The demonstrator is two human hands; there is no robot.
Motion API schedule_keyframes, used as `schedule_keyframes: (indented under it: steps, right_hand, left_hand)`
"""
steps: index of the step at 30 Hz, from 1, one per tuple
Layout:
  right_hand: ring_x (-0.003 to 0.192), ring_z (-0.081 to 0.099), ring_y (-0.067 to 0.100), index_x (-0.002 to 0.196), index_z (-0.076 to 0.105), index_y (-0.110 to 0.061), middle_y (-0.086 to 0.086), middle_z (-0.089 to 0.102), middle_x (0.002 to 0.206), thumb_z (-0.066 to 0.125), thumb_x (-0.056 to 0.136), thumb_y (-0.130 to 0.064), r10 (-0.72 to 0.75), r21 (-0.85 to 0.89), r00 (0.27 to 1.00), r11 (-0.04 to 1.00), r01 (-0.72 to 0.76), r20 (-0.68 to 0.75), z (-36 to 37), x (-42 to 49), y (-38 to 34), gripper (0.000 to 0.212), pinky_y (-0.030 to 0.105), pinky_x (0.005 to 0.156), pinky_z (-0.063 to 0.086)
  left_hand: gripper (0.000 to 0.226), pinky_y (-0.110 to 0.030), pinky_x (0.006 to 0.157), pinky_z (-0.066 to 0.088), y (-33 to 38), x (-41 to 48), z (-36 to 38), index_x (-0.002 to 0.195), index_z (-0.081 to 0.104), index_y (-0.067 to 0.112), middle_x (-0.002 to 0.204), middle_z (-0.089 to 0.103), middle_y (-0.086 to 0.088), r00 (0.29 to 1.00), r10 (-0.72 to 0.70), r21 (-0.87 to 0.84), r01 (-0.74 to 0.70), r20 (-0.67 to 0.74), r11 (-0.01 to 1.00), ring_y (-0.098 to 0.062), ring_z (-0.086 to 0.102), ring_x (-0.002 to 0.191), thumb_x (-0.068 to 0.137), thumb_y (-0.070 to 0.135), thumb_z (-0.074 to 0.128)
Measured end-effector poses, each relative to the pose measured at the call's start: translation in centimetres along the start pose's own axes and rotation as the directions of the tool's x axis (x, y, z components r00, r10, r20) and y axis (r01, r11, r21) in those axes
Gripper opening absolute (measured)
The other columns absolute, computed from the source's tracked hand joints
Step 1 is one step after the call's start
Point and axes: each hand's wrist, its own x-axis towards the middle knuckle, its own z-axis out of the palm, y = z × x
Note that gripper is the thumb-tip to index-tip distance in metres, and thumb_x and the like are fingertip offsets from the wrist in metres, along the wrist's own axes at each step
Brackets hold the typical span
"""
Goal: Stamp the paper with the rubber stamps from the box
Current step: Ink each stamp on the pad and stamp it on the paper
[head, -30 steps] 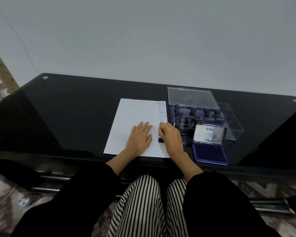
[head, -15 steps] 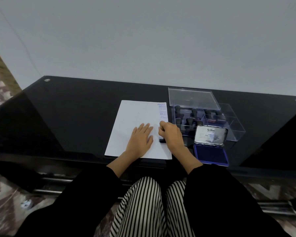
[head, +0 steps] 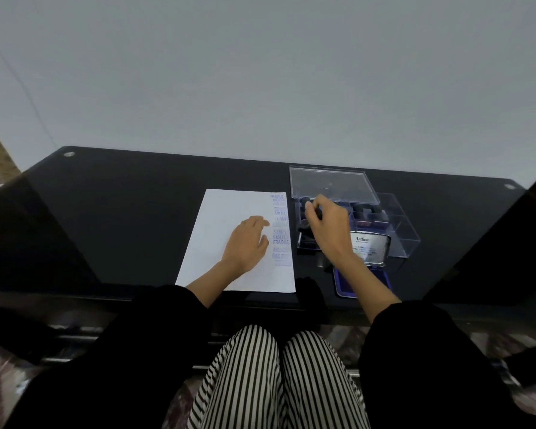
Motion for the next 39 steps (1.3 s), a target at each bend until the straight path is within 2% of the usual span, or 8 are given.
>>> schedule_keyframes:
  steps: [4,11,14,18,21,26,31,39]
  right_hand:
    - [0.067,0.043,0.017,0.067,0.042,-0.011,0.002,0.049,0.068,0.045,0.096,-0.016,0.077,-0.036,0.992,0.997,-0.073,0.096,-2.2,2.8,-0.2,0.029,0.027,0.064,0.033]
    - [0.057,0.024,0.010,0.065,0.031,-0.014,0.005,0.038,0.069,0.033,0.094,-0.007,0.134,-0.045,0.933,0.991,-0.127,0.334,-5.0,7.9,0.3,0.030,0.025,0.051,0.024]
    - [0.072,0.036,0.018,0.099,0.049,0.001,0.014,0.039,0.108,0.032,0.097,-0.009,0.194,-0.117,0.905,0.980,-0.161,0.380,-5.4,9.9,1.3,0.020,0.027,0.056,0.039]
    - [0.091,0.041,0.020,0.123,0.043,-0.003,0.017,0.027,0.133,0.031,0.099,-0.012,0.209,-0.176,0.875,0.974,-0.144,0.438,-5.0,12.1,2.6,0.029,0.027,0.083,0.042]
    - [0.092,0.040,0.020,0.128,0.039,-0.003,0.019,0.034,0.131,0.035,0.096,-0.005,0.204,-0.215,0.855,0.970,-0.112,0.477,-3.6,13.3,3.9,0.032,0.020,0.069,0.037]
    - [0.101,0.043,0.023,0.126,0.037,0.002,0.020,0.043,0.129,0.042,0.091,0.003,0.221,-0.230,0.815,0.967,-0.111,0.536,-0.9,13.9,5.8,0.035,0.030,0.081,0.038]
    - [0.081,0.046,0.018,0.106,0.027,-0.006,0.017,0.044,0.102,0.042,0.093,0.003,0.331,-0.319,0.744,0.933,-0.166,0.581,0.5,13.9,7.4,0.022,0.020,0.054,0.035]
    - [0.118,0.049,0.033,0.126,0.036,0.002,0.023,0.046,0.131,0.050,0.094,-0.007,0.328,-0.418,0.790,0.903,-0.100,0.519,0.7,13.8,7.9,0.036,0.036,0.093,0.042]
  left_hand:
    - [0.034,-0.027,0.108,0.033,2.1,1.6,-1.8,0.131,0.046,0.011,0.141,0.045,-0.004,0.997,0.070,-0.040,-0.071,-0.020,0.997,-0.019,0.044,0.128,0.098,0.017,0.039]
    - [0.035,-0.031,0.103,0.037,5.4,5.7,-3.6,0.131,0.046,0.007,0.136,0.049,-0.009,0.990,0.138,-0.086,-0.138,-0.001,0.987,-0.023,0.046,0.124,0.097,0.013,0.040]
    - [0.038,-0.031,0.103,0.037,6.0,7.7,-3.5,0.133,0.044,0.006,0.138,0.048,-0.010,0.986,0.157,-0.076,-0.153,0.048,0.985,-0.023,0.047,0.124,0.097,0.014,0.039]
    - [0.040,-0.033,0.106,0.036,6.3,10.4,-2.8,0.136,0.042,0.007,0.140,0.046,-0.010,0.982,0.156,-0.063,-0.150,0.102,0.987,-0.024,0.045,0.127,0.097,0.014,0.037]
    - [0.041,-0.032,0.108,0.034,6.0,12.2,-1.4,0.138,0.040,0.007,0.143,0.044,-0.009,0.980,0.155,-0.056,-0.149,0.125,0.987,-0.023,0.043,0.129,0.097,0.014,0.037]
    - [0.045,-0.031,0.116,0.018,5.1,14.2,1.4,0.142,0.033,0.008,0.153,0.028,-0.010,0.971,0.169,-0.037,-0.165,0.170,0.986,-0.022,0.023,0.143,0.098,0.015,0.037]
    - [0.048,-0.030,0.118,0.010,4.8,14.8,3.1,0.146,0.023,0.006,0.157,0.018,-0.009,0.963,0.193,-0.012,-0.194,0.189,0.981,-0.023,0.012,0.146,0.100,0.016,0.032]
    - [0.048,-0.031,0.120,0.009,4.6,14.8,3.6,0.147,0.021,0.007,0.156,0.018,-0.010,0.960,0.191,-0.018,-0.191,0.204,0.981,-0.023,0.010,0.147,0.100,0.015,0.029]
